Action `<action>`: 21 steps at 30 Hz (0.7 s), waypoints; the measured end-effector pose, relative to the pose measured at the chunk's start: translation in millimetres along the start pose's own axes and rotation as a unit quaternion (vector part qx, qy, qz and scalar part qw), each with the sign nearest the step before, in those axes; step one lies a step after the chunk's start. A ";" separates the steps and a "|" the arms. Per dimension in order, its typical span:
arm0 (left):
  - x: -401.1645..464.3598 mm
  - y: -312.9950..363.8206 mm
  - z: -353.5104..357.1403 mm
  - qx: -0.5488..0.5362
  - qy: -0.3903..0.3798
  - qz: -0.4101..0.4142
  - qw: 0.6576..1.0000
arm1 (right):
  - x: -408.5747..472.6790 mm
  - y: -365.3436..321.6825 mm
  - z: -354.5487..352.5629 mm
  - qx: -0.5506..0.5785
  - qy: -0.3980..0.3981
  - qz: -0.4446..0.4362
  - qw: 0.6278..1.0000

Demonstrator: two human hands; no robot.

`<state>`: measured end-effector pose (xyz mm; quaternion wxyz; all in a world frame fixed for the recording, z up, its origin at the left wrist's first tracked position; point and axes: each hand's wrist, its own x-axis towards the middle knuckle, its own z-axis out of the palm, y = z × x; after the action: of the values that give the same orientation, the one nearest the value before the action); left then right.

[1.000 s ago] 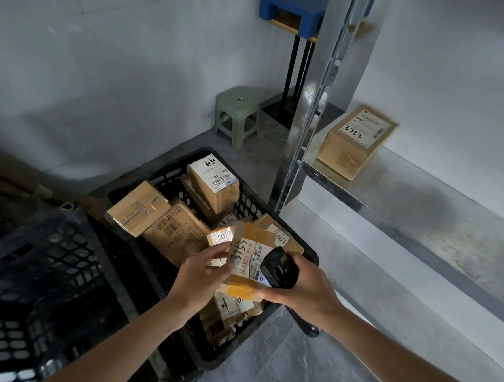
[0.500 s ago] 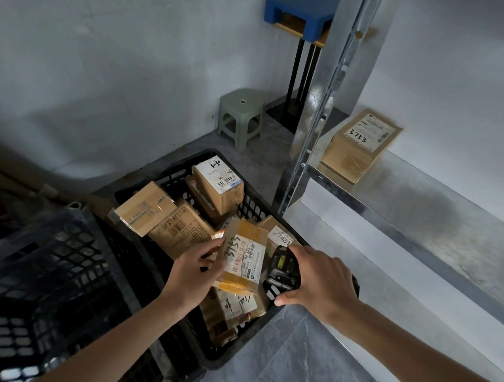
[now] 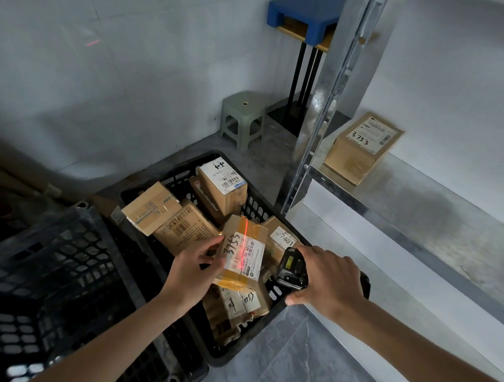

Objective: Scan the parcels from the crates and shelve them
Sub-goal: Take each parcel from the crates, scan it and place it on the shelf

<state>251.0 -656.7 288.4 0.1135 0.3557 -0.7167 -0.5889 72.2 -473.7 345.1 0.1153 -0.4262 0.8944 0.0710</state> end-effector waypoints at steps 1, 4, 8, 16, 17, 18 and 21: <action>-0.1 0.1 -0.3 0.000 0.000 -0.002 1.000 | -0.2 -0.1 -0.2 0.002 0.000 0.001 1.000; -1.0 1.6 -0.5 0.005 0.000 0.001 1.000 | -1.6 -0.2 -0.8 0.011 -0.001 0.005 1.000; -1.7 3.1 -1.0 0.010 0.002 0.003 1.000 | -2.8 -0.7 -1.4 0.023 -0.006 0.006 1.000; -2.4 6.9 2.6 0.009 0.003 0.001 1.000 | -7.7 0.8 -3.9 -0.003 -0.008 -0.014 1.000; -2.5 8.1 3.9 0.009 0.003 0.001 1.000 | -8.6 1.4 -4.4 -0.024 -0.005 -0.023 0.999; -2.3 10.1 6.5 0.009 0.001 0.002 1.000 | -10.0 2.8 -4.7 -0.040 -0.001 -0.031 0.999; -3.9 18.3 15.1 -0.005 -0.005 0.008 1.000 | -14.4 6.7 -3.1 -0.039 0.018 -0.046 0.998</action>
<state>238.1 -641.7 302.1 0.1168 0.3462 -0.7174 -0.5932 75.3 -459.5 352.1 0.0857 -0.4719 0.8726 0.0926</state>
